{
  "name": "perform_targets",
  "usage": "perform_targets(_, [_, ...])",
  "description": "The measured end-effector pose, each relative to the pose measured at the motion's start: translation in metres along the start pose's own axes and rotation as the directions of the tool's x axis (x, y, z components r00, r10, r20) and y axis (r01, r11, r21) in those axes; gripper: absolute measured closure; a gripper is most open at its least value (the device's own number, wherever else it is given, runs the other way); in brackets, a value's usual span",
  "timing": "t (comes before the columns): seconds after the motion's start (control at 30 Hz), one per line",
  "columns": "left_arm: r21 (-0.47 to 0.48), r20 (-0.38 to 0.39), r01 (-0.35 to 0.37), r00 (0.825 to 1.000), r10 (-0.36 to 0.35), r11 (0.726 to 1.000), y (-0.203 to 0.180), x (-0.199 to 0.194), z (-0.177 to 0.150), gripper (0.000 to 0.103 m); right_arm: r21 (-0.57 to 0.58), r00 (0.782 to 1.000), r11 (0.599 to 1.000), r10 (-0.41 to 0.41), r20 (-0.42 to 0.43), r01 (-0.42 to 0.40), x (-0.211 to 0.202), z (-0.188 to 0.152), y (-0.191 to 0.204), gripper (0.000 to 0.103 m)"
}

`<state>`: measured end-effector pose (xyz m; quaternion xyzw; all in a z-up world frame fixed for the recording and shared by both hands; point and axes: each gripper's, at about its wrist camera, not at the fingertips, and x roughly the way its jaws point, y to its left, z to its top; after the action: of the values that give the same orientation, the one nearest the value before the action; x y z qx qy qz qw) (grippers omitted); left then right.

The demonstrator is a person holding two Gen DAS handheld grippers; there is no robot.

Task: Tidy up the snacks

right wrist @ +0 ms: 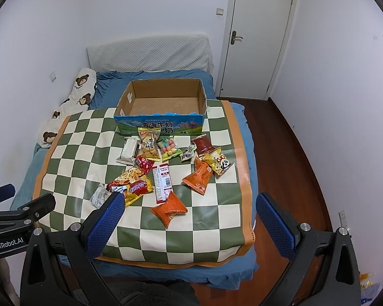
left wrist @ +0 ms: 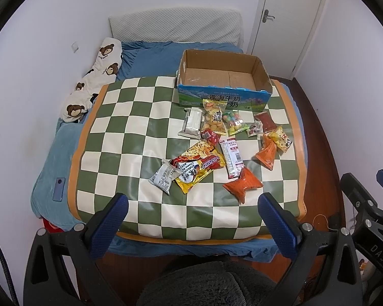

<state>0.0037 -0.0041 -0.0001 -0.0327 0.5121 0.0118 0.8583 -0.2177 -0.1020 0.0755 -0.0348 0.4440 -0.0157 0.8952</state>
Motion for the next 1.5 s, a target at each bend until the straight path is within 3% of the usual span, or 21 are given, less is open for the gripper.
perform_targets(1.5, [0.001, -0.008, 0.002, 1.000, -0.002, 1.000, -0.001, 0.008, 0.005, 0.000, 0.007, 1.000, 1.000, 0.002, -0.005, -0.001, 0.008, 0.004, 0.004, 0.000])
